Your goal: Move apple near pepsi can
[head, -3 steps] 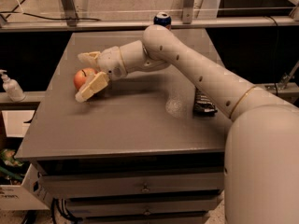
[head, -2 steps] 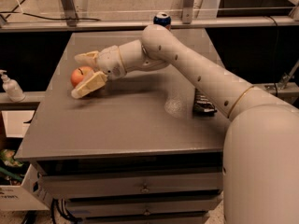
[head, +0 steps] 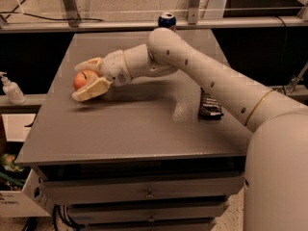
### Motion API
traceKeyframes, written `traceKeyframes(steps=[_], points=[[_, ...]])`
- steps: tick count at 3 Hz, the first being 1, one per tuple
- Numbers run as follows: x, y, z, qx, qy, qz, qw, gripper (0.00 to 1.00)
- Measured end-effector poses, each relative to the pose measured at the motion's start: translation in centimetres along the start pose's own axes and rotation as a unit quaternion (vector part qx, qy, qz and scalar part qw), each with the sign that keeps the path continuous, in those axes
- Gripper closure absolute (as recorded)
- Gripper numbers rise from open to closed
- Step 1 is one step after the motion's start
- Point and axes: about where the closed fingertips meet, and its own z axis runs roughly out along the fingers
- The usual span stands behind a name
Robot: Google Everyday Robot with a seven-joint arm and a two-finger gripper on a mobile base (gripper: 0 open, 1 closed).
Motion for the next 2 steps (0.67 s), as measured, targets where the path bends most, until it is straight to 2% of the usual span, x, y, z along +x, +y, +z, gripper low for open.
traceKeyframes(steps=[1,2], points=[[-1.2,0.6,-0.1,0.01,0.005,-0.002,0.9999,0.88],[-3.3,0.0,-2.0,0.042,0.013,-0.017,0.9989,1.0]])
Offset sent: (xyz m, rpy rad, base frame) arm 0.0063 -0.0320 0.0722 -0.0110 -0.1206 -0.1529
